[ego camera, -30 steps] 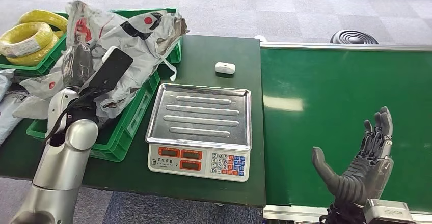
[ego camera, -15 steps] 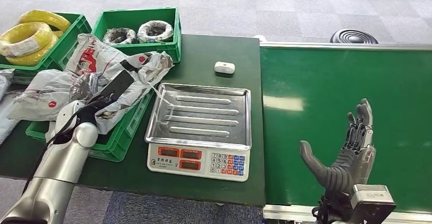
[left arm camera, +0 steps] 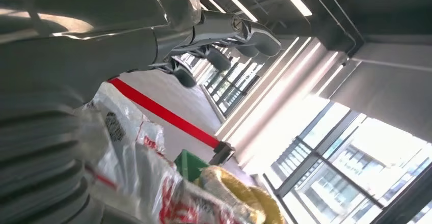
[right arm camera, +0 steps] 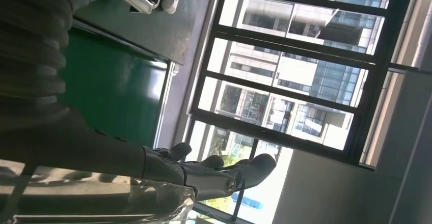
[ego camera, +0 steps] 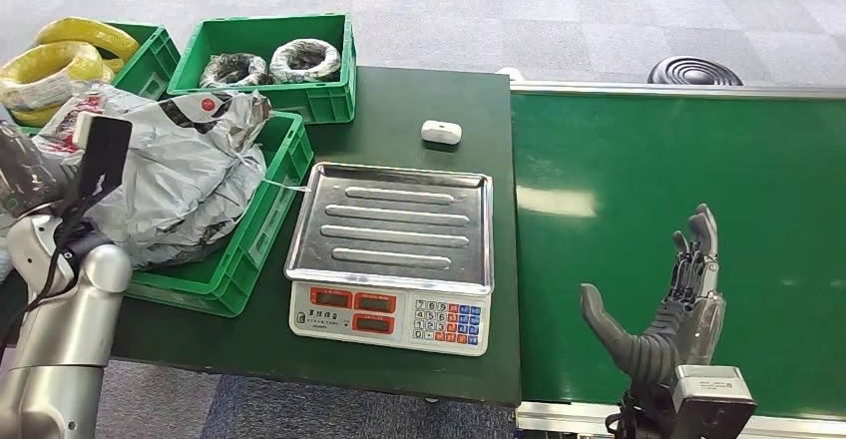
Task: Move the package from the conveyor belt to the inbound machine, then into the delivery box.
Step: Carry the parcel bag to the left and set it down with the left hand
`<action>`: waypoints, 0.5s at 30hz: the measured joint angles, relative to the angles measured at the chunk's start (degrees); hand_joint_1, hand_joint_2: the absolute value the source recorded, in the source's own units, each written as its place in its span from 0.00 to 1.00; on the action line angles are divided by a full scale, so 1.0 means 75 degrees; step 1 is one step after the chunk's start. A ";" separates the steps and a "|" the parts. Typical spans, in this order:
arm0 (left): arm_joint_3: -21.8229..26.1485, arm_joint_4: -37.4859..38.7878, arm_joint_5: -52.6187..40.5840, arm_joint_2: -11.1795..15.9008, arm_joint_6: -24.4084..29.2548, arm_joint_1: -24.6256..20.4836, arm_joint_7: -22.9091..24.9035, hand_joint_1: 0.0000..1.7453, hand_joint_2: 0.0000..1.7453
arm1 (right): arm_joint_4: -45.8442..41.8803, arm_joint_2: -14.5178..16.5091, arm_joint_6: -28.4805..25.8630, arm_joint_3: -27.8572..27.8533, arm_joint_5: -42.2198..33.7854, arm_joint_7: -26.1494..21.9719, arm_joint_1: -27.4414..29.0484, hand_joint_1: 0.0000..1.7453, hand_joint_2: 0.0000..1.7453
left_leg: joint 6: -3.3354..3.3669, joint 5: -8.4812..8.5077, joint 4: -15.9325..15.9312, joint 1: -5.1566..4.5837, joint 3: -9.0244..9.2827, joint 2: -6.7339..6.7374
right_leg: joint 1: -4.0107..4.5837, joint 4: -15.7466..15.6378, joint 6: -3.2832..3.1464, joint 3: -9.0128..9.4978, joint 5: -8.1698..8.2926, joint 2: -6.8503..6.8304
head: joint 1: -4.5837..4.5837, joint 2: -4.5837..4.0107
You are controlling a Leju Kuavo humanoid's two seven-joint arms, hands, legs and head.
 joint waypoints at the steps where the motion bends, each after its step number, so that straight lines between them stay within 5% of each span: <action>1: 0.0119 -0.0196 0.0408 -0.0007 0.0002 0.0066 -0.0277 0.00 0.25 | -0.0011 0.0000 -0.0013 0.0001 0.0032 0.0005 0.0052 0.00 1.00 | 0.0000 0.0000 0.0000 0.0000 0.0000 0.0000 | 0.0000 0.0000 0.0000 -0.0001 0.0000 0.0000 | -0.0001 0.0000; 2: 0.0207 -0.0411 0.0926 -0.0020 -0.0107 0.0152 -0.0562 0.00 0.00 | -0.0031 -0.0001 -0.0031 0.0000 0.0066 0.0010 0.0115 0.00 1.00 | 0.0000 0.0000 0.0000 0.0000 0.0000 0.0000 | 0.0000 -0.0001 0.0000 -0.0002 0.0000 0.0000 | -0.0001 0.0000; 5: 0.0294 -0.1290 0.2927 -0.0111 -0.0880 0.0645 -0.1391 0.00 0.00 | -0.0139 -0.0015 -0.0073 -0.0027 0.0164 0.0019 0.0364 0.00 1.00 | 0.0000 -0.0002 -0.0001 0.0000 -0.0002 0.0001 | 0.0000 -0.0001 0.0000 -0.0004 -0.0002 -0.0001 | 0.0001 0.0000; 9: 0.0151 -0.2818 0.5320 -0.0236 -0.2134 0.1759 -0.2244 0.00 1.00 | -0.0238 -0.0078 0.0028 -0.0141 0.0317 0.0023 0.0662 0.00 1.00 | -0.0001 -0.0013 -0.0002 -0.0002 -0.0007 0.0022 | -0.0002 -0.0003 0.0000 -0.0010 -0.0003 0.0018 | 0.0000 0.0000; 15: -0.0074 -0.5315 0.7722 -0.0317 -0.3572 0.4575 -0.3817 0.00 1.00 | -0.0285 -0.0259 0.0261 -0.0224 0.0635 0.0194 0.1191 0.00 1.00 | 0.0000 -0.0046 -0.0003 -0.0003 -0.0007 0.0059 | -0.0003 -0.0008 0.0007 -0.0025 -0.0021 0.0043 | -0.0001 0.0000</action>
